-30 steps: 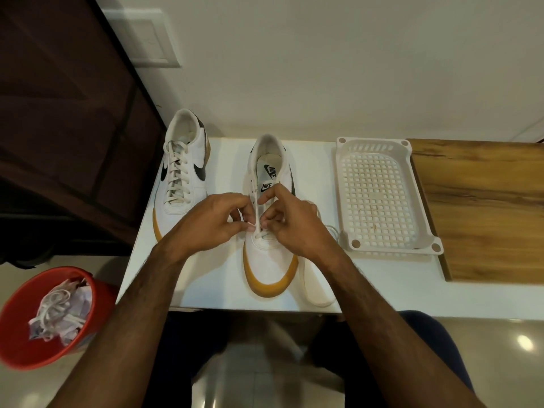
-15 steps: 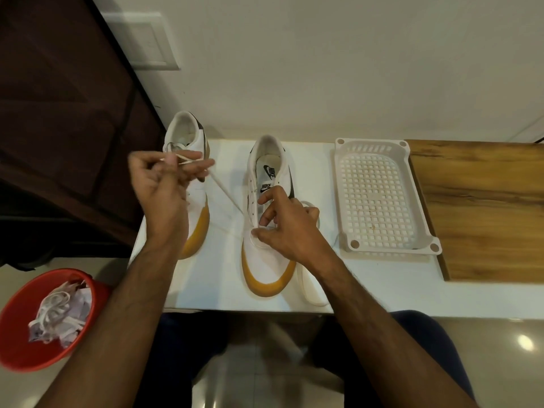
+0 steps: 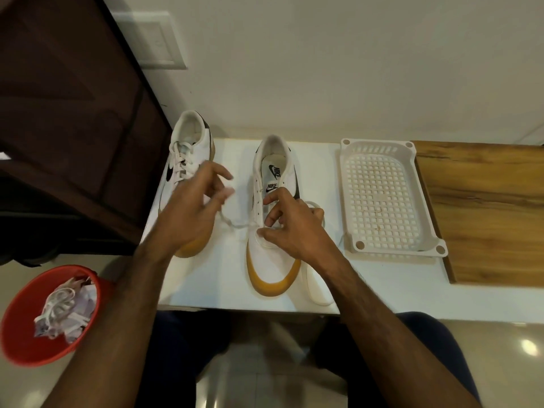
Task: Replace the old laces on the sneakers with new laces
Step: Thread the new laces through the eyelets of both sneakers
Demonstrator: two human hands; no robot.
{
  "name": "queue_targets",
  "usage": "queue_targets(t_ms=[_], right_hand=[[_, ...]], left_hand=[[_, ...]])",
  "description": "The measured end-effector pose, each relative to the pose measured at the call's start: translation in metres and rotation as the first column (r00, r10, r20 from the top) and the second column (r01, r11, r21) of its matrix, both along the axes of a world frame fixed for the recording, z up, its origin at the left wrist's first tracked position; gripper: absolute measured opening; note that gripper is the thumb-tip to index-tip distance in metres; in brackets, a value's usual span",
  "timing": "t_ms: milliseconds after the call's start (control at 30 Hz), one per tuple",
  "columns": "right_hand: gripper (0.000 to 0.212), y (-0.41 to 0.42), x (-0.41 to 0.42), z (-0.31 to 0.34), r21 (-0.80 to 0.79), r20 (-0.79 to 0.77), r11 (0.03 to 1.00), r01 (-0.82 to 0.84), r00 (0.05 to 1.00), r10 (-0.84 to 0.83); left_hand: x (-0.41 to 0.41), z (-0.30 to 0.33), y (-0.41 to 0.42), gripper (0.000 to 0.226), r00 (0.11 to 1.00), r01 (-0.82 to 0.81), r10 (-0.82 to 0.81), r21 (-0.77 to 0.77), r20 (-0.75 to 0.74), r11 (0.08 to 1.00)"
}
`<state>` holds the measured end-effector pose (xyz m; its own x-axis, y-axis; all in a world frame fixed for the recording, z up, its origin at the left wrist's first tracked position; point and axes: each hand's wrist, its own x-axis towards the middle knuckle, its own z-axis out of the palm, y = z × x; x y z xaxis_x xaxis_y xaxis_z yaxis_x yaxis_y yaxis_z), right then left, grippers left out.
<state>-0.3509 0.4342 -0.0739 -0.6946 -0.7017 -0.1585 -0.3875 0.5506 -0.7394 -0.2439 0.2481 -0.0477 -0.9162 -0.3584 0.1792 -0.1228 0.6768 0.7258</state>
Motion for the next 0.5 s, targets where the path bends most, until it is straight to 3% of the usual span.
queue_targets(t_ms=[100,200,300,433,500], right_hand=[[0.05,0.0,0.0,-0.001,-0.004,-0.006,1.0,0.0,1.0,0.0],[0.05,0.001,-0.001,-0.002,-0.018,-0.016,1.0,-0.006,1.0,0.006],[0.051,0.001,-0.001,-0.004,-0.02,-0.016,1.0,-0.01,1.0,0.01],[0.051,0.0,-0.002,-0.005,-0.01,-0.02,1.0,-0.014,1.0,0.014],[0.051,0.001,-0.002,-0.005,0.005,-0.029,1.0,-0.013,1.0,0.013]], left_hand=[[-0.012,-0.012,0.014,0.019,0.936,0.239,-0.227,-0.014,0.268,0.971],[-0.017,-0.018,0.016,0.017,0.915,0.304,-0.246,-0.149,0.319,0.941],[-0.017,-0.02,0.013,0.019,0.893,0.328,-0.25,-0.162,0.374,0.931],[-0.016,-0.023,0.013,0.014,0.88,0.372,-0.305,-0.129,0.363,0.919],[-0.015,-0.02,0.01,0.015,0.939,0.273,-0.25,-0.071,0.235,0.959]])
